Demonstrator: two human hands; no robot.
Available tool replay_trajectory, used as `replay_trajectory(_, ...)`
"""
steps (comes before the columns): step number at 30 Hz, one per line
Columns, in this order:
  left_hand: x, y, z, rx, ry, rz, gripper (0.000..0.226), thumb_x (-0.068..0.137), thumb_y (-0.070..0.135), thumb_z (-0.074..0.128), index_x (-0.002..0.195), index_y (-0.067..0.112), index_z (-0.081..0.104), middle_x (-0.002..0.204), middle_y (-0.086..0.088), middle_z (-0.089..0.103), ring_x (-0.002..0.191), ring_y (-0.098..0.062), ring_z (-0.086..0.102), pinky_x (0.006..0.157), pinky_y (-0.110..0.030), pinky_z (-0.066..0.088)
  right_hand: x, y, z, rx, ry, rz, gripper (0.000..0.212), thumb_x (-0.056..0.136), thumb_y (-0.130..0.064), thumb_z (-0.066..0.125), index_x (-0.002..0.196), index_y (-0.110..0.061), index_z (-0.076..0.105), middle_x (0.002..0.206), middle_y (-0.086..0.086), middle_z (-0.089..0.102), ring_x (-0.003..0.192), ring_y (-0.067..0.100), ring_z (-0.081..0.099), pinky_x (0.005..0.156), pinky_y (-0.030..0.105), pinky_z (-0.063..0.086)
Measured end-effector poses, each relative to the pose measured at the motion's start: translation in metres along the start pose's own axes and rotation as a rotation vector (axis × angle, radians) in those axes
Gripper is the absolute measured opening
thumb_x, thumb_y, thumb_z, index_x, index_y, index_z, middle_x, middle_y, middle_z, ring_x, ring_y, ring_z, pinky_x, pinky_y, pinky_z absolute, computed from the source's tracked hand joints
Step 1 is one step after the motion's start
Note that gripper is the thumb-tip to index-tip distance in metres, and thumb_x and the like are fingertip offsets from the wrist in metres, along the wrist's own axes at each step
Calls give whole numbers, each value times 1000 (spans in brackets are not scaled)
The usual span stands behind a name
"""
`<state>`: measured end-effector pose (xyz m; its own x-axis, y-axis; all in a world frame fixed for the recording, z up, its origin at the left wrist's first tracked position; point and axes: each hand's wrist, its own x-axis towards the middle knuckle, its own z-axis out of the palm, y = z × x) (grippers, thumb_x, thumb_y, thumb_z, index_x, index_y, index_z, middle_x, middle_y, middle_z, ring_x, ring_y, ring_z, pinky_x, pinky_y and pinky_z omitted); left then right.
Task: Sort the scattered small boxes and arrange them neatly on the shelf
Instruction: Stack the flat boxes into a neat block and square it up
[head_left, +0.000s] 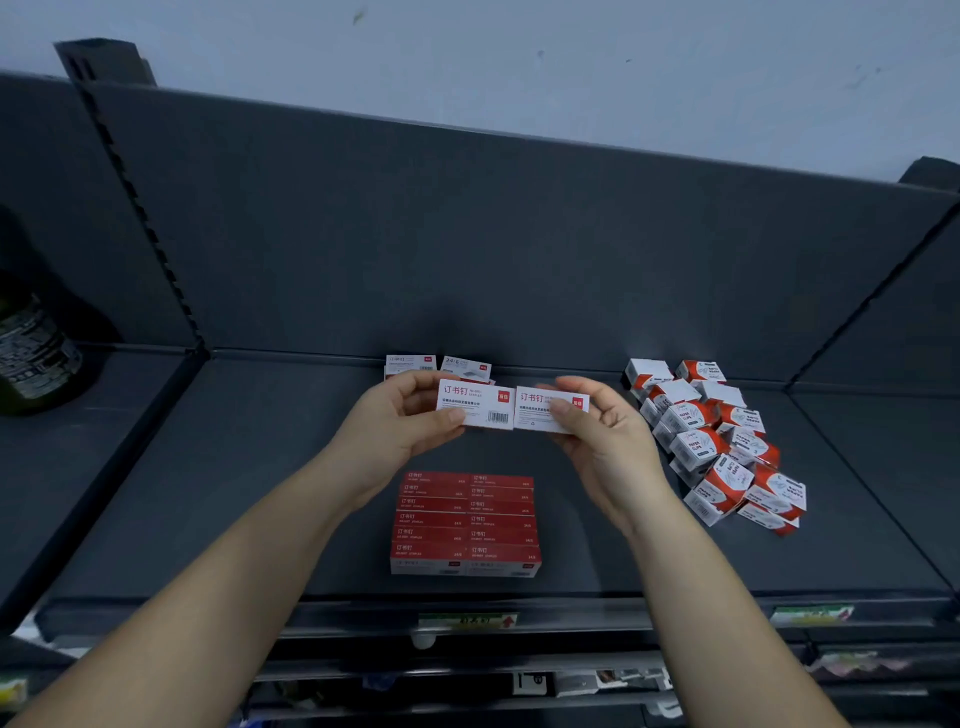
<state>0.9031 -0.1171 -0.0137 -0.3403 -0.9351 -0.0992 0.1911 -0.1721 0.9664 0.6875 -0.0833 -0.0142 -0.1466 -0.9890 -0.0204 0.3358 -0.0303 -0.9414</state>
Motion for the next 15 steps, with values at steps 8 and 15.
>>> replay_trajectory(8, 1, -6, -1, -12, -20, -13, 35, 87, -1, 64, 120, 9, 59, 113, -8, 72, 108, -20, 68, 91, -30, 56, 1, 6, 2, -14, -9, 67, 25, 98, 3, 46, 117, -9, 58, 100, 10, 71, 100, 22, 68, 87, 34, 57)
replay_trajectory(15, 4, -8, -6, 20, -13, -28, 32, 88, -3, 62, 117, 11, 63, 110, -7, 73, 106, -19, 69, 89, -29, 57, 1, 9, 4, -163, -34, 104, 31, 97, 6, 45, 115, -16, 58, 98, 6, 73, 99, 20, 69, 86, 33, 54)
